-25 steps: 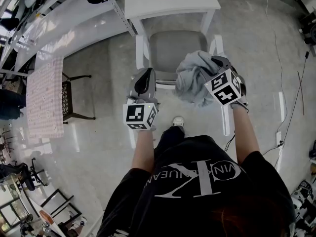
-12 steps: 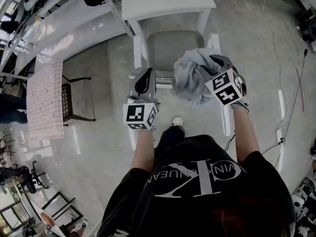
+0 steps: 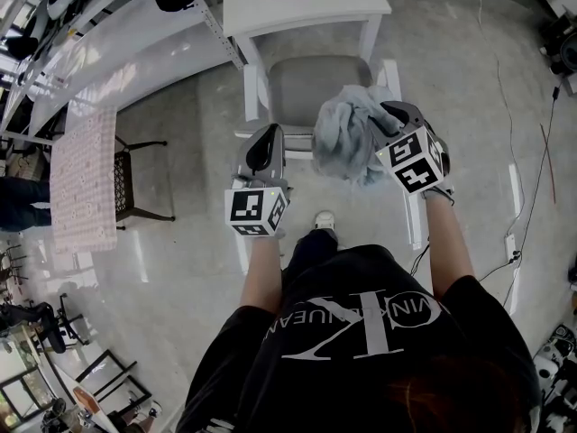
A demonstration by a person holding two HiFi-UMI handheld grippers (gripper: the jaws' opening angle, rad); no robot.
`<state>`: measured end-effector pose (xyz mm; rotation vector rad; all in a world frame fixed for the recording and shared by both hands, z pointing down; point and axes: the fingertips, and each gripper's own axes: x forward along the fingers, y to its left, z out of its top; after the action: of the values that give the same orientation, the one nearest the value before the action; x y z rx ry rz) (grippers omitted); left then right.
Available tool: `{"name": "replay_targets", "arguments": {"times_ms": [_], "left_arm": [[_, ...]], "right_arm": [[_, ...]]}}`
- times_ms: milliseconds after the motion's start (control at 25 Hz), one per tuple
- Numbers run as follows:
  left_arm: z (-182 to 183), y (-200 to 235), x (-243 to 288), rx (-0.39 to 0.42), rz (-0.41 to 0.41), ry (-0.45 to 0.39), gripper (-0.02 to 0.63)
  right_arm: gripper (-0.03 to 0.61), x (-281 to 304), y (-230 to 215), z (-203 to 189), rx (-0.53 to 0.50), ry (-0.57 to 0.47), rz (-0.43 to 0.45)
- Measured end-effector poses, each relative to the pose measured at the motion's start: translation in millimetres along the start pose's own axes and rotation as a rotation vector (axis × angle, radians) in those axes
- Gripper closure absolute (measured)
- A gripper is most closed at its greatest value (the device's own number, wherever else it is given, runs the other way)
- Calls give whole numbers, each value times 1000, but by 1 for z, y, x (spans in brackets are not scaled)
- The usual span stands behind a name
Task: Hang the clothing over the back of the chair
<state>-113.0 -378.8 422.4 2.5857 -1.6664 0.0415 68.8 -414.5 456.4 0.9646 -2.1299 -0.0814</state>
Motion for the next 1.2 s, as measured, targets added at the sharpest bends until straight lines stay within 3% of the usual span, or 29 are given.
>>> {"name": "replay_targets", "arguments": {"times_ms": [320,1200], "left_arm": [[2,-8,-9,3,-1,-6,603],[7,-8,-43,0,31,-14,603]], "right_arm": [[520,-19,-1,2,45,-74,-37],[538,-60,16,11,183,-229,-77]]}}
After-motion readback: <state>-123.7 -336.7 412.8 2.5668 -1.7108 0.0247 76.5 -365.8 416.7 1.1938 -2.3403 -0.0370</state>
